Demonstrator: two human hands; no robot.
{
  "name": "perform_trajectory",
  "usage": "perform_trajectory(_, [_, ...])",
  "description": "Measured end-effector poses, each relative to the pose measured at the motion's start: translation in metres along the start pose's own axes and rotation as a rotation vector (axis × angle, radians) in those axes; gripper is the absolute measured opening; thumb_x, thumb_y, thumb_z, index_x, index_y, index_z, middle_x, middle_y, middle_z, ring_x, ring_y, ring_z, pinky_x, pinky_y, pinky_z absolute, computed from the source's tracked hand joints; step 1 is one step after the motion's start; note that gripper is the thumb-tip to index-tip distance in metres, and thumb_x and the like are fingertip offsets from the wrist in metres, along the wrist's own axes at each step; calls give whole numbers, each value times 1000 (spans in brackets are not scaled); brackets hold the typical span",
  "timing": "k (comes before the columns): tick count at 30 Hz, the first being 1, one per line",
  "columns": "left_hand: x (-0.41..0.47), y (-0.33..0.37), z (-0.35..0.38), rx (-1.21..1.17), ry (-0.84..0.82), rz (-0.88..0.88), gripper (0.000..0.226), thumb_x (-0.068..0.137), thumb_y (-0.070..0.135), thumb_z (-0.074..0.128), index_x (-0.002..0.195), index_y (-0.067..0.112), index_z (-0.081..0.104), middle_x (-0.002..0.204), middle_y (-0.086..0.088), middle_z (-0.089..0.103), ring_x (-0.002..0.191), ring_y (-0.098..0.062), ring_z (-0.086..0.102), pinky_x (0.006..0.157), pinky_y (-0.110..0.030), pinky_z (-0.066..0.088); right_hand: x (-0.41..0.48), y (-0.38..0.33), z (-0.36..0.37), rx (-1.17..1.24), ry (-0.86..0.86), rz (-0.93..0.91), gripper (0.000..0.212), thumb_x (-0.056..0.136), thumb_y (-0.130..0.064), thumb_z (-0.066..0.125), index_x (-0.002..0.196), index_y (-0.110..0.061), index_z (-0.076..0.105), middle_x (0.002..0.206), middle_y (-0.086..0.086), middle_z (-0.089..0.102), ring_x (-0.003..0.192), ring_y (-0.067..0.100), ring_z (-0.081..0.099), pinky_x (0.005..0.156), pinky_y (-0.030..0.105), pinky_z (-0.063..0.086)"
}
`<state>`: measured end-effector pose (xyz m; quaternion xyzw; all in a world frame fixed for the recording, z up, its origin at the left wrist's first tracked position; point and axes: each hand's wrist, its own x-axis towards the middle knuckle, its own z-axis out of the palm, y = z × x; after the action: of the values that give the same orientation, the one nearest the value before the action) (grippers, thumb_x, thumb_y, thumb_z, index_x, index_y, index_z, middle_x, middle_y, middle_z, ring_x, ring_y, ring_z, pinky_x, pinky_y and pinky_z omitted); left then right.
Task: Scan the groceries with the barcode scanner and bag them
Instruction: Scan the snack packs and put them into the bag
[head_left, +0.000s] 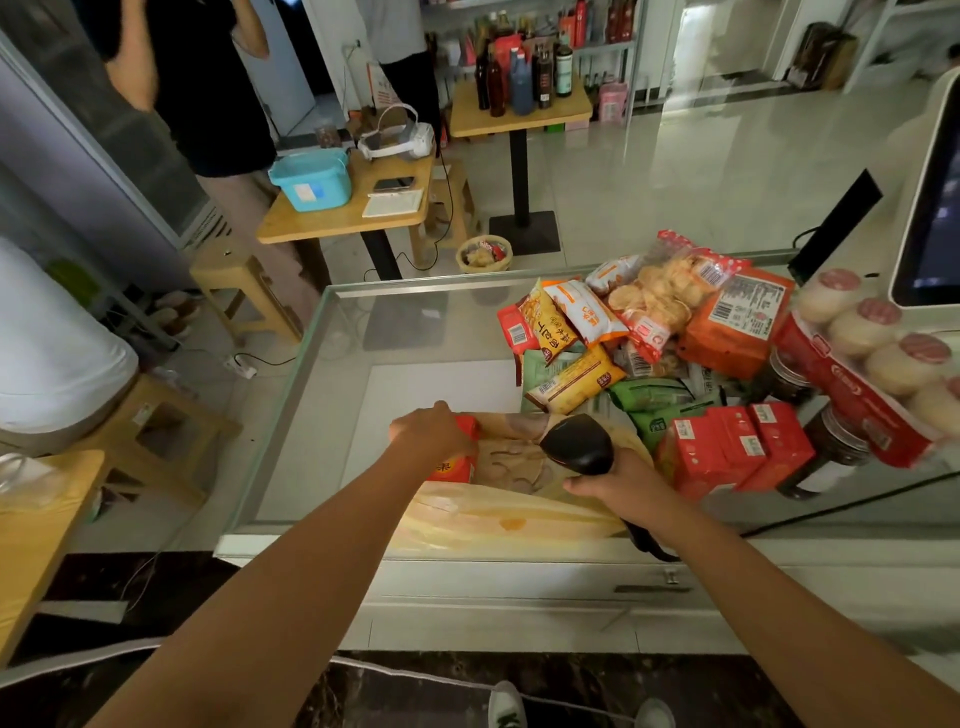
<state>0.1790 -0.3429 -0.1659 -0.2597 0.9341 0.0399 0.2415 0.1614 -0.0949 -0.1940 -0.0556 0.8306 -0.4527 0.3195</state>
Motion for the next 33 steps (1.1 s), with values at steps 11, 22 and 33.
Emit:
perform_trajectory(11, [26,-47,7,-457,70,-56,31,99,36,54,98,8,67,109,-15,70,101,-33,65,76,-32,45,-4,-1,0,-12,78,-75,27,74,-26,81,98,-22,70,90,0,71,90,14,64,76,27,49])
perform_trajectory(22, [7,-41,-20,-344,678,148,34,88,10,61,121,20,62,122,-14,53,113,-36,54,92,-43,44,-3,-19,-12,-44,260,-97,59,62,-45,79,110,-23,51,119,4,55,111,25,54,97,48,47])
perform_trajectory(33, [38,51,13,22,293,269,94,73,70,67,147,25,31,143,-12,39,134,-33,37,109,-46,38,-10,-3,-1,-158,67,-109,59,78,-27,79,130,-22,53,116,-5,59,107,11,50,86,25,37])
